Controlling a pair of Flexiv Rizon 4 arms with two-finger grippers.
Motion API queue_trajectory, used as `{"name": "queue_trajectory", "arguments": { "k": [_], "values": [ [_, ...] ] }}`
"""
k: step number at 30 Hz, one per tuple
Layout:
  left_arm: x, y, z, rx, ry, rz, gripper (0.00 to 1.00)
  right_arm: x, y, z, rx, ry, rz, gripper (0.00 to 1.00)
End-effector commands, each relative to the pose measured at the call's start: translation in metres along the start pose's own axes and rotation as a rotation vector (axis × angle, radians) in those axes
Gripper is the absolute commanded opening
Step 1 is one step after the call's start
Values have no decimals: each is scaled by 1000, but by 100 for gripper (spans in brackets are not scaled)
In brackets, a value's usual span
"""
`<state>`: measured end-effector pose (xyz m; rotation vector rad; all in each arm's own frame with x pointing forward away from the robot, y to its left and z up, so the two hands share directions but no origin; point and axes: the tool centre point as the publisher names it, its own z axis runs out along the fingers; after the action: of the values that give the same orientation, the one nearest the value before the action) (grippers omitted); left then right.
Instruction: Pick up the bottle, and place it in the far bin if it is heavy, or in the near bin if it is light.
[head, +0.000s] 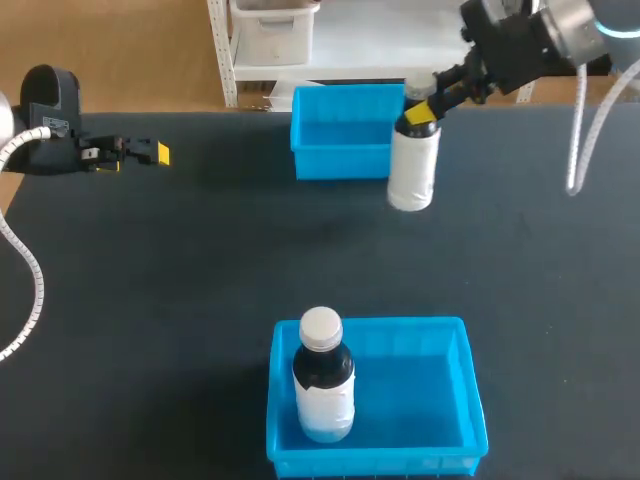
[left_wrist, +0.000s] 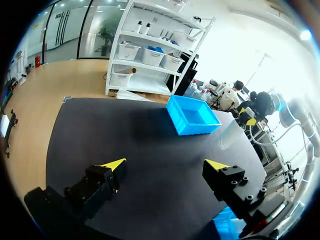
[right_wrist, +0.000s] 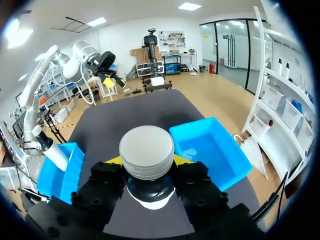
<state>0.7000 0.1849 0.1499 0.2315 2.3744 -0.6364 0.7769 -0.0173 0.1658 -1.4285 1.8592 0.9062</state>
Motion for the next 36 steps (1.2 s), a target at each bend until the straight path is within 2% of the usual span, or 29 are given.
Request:
{"name": "queue_trajectory", "arguments": {
  "k": [1,12,20,27,36],
  "values": [
    [0,0,0,0,0,0,100,-2,7,-32,56,1,2,0],
    [0,0,0,0,0,0,100,-9,-22,-87,119,30,4,0],
    [0,0,0,0,0,0,100,-23,-52,-112,124,34,6,0],
    [0,0,0,0,0,0,100,-44,-78,-104,111,46,-19,0],
    [0,0,0,0,0,0,100,-75,-100,-70,58,42,-72,0]
  ]
}}
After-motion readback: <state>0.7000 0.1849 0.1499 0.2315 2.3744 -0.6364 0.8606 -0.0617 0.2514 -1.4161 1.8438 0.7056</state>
